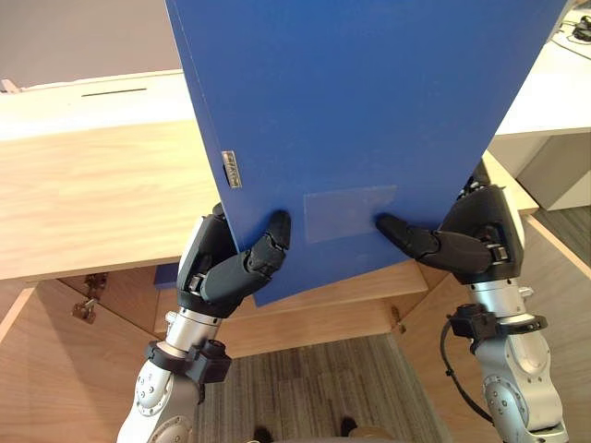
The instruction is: Walk over to the cabinet, pick up the folder, carry it to the office cabinet, place the folder inside the office cabinet, then close the office cabinet door
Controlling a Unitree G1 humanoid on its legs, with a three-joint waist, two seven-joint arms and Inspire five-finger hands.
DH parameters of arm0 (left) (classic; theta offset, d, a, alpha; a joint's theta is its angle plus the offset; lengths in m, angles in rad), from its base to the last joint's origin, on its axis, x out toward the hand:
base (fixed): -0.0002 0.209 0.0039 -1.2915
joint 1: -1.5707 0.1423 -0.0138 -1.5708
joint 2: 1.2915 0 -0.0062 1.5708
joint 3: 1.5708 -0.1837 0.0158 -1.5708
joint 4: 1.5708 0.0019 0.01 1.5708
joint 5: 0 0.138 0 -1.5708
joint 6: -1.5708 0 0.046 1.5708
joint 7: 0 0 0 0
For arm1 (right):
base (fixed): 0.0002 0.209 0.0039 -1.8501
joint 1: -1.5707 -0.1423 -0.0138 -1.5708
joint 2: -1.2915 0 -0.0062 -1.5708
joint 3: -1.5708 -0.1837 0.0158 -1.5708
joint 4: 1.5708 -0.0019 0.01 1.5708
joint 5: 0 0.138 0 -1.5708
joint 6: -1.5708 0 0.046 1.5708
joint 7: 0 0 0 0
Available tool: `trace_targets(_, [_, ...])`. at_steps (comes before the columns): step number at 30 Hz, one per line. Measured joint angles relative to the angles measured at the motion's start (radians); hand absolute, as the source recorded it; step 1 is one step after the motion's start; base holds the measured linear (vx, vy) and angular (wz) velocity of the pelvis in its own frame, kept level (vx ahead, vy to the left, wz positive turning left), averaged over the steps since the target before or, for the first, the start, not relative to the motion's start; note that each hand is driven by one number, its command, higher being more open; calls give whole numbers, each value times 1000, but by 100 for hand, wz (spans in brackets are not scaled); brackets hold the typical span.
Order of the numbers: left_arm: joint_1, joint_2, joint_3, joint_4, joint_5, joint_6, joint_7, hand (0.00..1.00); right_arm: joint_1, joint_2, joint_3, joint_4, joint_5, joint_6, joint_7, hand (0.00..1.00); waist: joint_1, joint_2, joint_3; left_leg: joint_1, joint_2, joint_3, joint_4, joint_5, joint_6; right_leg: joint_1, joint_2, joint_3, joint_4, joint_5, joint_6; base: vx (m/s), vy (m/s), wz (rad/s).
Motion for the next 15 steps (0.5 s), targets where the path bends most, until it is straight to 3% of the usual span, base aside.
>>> trace_targets(5, [0, 59, 16, 35, -23, 14, 0, 0, -19, -106, 77, 63, 39, 0, 55, 0, 3, 1, -1, -8, -8, -18, -4, 11, 8, 0, -8, -19, -1, 0, 0, -39, -20, 11])
trace_targets(10, [-6, 70, 50, 35, -21, 13, 0, 0, -45, -127, 131, 69, 62, 0, 99, 0, 9, 1, -3, -16, -14, -36, -5, 20, 13, 1, -14, -37, 0, 0, 0, -34, -17, 11])
trace_targets(11, [-6, 69, 59, 35, -15, 13, 0, 100, -45, -126, 135, 76, 71, 0, 109, 0, 13, 2, -10, -20, -16, -42, -5, 22, 15, 0, -15, -43, 0, 0, 0, -28, -18, 19])
trace_targets(15, [-10, 21, 91, 35, 73, 9, 1, 100, -49, -71, 137, 83, 62, 0, 109, 0, 18, 1, -31, -31, -20, -69, -5, 31, 17, 2, -20, -68, 0, 0, 0, -24, -19, 19])
